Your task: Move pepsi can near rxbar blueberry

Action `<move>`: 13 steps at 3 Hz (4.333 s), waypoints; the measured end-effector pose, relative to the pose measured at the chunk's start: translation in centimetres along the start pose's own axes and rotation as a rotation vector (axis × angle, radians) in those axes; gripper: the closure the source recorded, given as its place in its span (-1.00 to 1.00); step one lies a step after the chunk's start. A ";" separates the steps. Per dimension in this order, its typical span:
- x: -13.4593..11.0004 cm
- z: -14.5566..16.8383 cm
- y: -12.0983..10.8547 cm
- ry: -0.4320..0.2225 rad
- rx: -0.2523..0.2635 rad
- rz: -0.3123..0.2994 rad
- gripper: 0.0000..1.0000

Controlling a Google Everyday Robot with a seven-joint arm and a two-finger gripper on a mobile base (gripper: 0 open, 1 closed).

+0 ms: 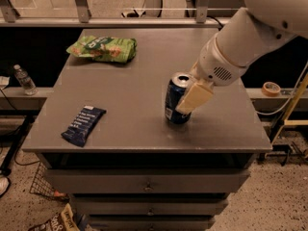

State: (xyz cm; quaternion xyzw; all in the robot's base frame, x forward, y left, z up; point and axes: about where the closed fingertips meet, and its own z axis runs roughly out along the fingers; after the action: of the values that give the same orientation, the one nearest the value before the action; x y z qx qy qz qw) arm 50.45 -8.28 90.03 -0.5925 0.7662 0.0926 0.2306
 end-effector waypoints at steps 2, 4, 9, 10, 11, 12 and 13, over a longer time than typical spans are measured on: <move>-1.9 0.9 1.9 0.013 -0.037 -0.091 1.00; -7.7 3.3 6.2 -0.059 -0.162 -0.291 1.00; -11.3 7.7 7.2 -0.068 -0.171 -0.411 1.00; -12.4 8.4 7.1 -0.097 -0.169 -0.425 1.00; -13.6 8.9 7.0 -0.137 -0.164 -0.437 1.00; -13.6 8.8 7.1 -0.133 -0.163 -0.438 0.66; -13.7 8.7 7.2 -0.133 -0.162 -0.441 0.19</move>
Offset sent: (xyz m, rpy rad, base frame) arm -0.0279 0.0580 -0.0048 -0.0630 -0.0036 0.2259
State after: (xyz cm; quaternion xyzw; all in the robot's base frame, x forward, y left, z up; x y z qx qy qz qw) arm 48.33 9.20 87.80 -0.7548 0.5915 0.1397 0.2469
